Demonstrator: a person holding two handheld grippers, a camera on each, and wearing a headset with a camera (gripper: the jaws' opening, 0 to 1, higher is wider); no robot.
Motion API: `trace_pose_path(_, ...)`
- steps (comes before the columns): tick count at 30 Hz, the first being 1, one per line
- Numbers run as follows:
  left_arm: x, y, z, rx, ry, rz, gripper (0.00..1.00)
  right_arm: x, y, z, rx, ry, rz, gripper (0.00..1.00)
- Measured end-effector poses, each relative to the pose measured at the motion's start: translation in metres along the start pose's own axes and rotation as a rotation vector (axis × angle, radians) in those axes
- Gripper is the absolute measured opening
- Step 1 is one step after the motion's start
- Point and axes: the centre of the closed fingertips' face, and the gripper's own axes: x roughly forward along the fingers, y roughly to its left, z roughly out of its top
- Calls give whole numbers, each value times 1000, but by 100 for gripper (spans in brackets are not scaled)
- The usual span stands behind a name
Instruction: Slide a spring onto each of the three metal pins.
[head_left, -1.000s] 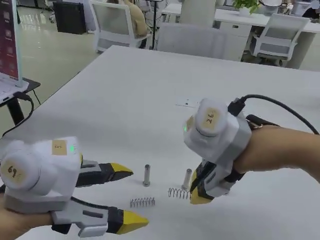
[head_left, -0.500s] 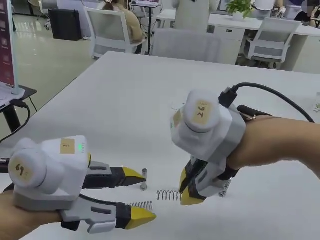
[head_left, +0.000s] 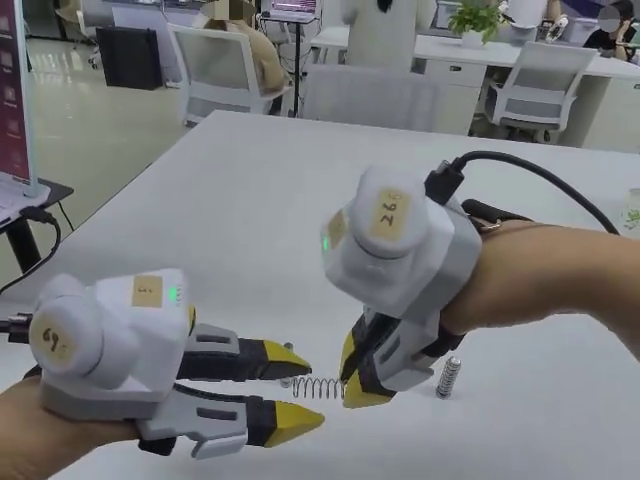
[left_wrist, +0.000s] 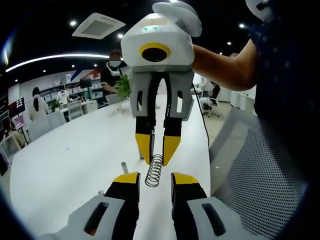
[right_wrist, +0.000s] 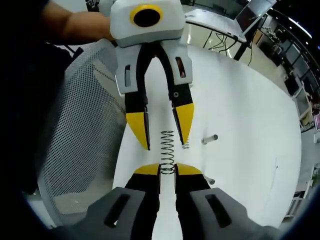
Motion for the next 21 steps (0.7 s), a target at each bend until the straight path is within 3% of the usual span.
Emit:
trace_pose_path(8, 0, -1, -1, 17, 5, 0, 5, 0, 2, 1, -19, 7, -1, 8)
trace_pose_path(21, 1, -5, -2, 31, 14, -15, 3, -6, 5, 0, -18, 2, 3, 8)
